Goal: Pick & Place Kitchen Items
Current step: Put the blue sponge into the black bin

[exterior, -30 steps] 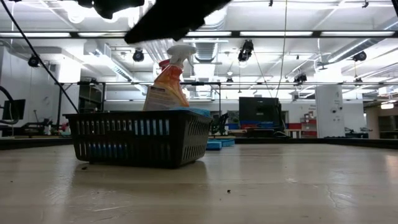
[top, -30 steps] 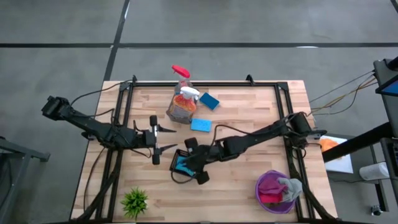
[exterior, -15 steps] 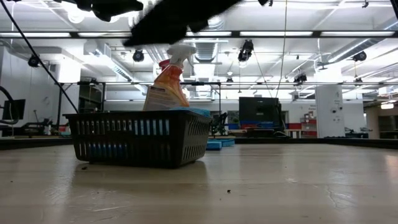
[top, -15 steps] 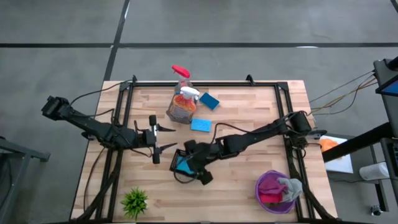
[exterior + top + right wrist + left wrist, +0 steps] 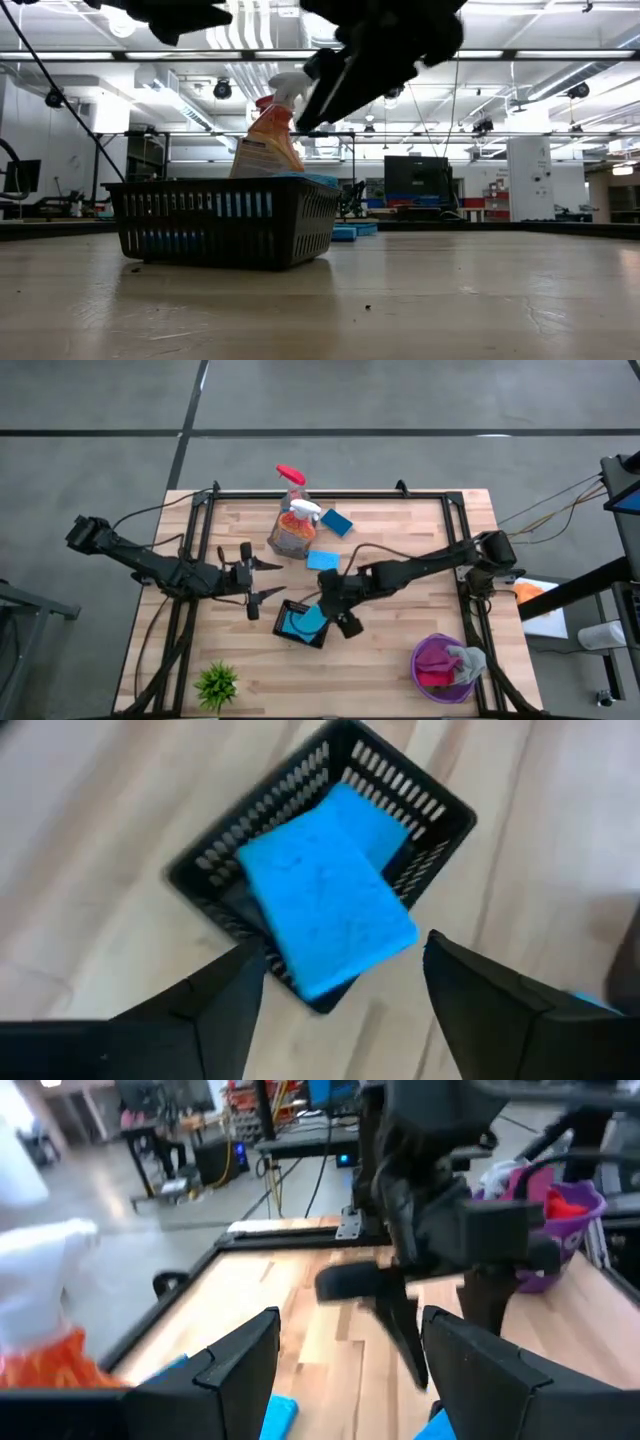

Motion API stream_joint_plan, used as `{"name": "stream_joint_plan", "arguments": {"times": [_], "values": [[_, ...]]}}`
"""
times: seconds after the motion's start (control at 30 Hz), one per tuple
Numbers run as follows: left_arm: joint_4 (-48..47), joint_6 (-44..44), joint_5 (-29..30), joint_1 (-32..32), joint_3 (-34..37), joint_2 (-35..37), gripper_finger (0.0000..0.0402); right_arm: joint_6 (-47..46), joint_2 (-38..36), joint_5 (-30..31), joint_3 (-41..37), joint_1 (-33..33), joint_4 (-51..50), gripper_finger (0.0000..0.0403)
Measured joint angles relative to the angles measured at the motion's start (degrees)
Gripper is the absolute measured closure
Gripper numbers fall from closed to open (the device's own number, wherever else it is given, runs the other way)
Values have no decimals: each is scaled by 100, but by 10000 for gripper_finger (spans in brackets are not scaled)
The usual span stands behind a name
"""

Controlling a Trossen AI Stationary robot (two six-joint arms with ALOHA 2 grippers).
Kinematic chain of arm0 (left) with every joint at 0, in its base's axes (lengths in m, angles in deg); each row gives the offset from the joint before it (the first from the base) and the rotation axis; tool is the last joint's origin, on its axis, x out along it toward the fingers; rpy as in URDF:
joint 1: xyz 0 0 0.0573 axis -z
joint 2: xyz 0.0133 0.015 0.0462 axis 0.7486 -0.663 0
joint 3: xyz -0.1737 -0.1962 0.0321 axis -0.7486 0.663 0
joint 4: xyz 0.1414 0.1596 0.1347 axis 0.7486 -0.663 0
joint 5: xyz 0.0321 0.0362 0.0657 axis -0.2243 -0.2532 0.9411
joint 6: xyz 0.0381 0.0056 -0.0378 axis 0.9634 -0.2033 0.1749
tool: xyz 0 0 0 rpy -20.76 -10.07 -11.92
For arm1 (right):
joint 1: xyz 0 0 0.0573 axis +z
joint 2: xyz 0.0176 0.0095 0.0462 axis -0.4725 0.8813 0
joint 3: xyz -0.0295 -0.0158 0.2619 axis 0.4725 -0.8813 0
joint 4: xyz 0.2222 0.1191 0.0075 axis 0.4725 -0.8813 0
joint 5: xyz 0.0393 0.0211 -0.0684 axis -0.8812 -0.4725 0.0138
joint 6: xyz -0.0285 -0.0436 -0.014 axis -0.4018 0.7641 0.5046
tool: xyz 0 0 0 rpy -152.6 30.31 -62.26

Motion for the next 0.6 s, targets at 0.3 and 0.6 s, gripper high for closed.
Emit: {"name": "stream_joint_plan", "arguments": {"times": [0.3, 0.6], "values": [[-244, -944, -103, -322, 2, -620, 156, -312, -1578, -752, -2320, -51, 4173, 149], [-58, -2417, -1168, -422, -74, -1552, 156, -505, -3643, -570, -4223, -139, 5495, 149]]}}
